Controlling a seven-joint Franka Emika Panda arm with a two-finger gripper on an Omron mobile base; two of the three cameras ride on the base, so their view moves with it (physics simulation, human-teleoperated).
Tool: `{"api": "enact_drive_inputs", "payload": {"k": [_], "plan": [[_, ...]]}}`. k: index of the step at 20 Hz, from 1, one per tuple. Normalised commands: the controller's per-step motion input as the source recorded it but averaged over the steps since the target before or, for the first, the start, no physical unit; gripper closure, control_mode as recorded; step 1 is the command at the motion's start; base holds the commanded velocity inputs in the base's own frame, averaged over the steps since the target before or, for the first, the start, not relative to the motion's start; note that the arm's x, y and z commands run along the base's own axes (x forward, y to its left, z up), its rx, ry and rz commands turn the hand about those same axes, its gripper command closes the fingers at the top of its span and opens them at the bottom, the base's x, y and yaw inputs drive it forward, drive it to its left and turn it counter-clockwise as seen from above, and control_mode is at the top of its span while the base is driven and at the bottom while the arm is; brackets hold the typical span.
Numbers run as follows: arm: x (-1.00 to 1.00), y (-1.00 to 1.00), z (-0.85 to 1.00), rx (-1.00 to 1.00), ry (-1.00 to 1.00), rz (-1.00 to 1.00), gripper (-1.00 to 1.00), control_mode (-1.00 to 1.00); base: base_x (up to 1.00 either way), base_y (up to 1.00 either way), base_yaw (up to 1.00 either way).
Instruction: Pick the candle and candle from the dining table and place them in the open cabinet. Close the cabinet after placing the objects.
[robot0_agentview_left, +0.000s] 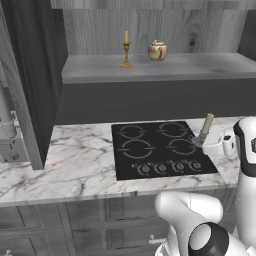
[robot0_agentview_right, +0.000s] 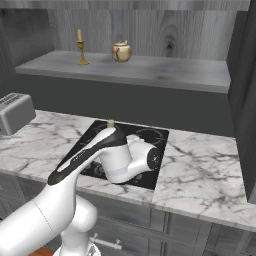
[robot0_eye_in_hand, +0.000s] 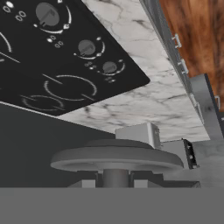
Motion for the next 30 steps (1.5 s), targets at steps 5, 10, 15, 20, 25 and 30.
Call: {"api": "enact_drive_inputs", "payload": {"k": [5,10,15,20,25,30], "plan": [[0.0,0.0,0.0,0.0,0.0,0.0,1.0,1.0,0.01,0.0,0.0],[0.08,0.0,0.0,0.0,0.0,0.0,1.0,-1.0,0.0,0.0,0.0],[0.45,0.03,0.08,0.0,0.0,0.0,1.0,-1.0,0.0,0.0,0.0],[0.32,0.05,0.33,-0.04,0.0,0.0,1.0,-1.0,0.0,0.0,0.0],[0.02,0.0,0.57,-0.13,0.0,-0.01,1.0,-1.0,0.0,0.0,0.0],[0.0,0.0,0.69,-0.12,0.0,-0.03,1.0,-1.0,0.0,0.0,0.0]]}}
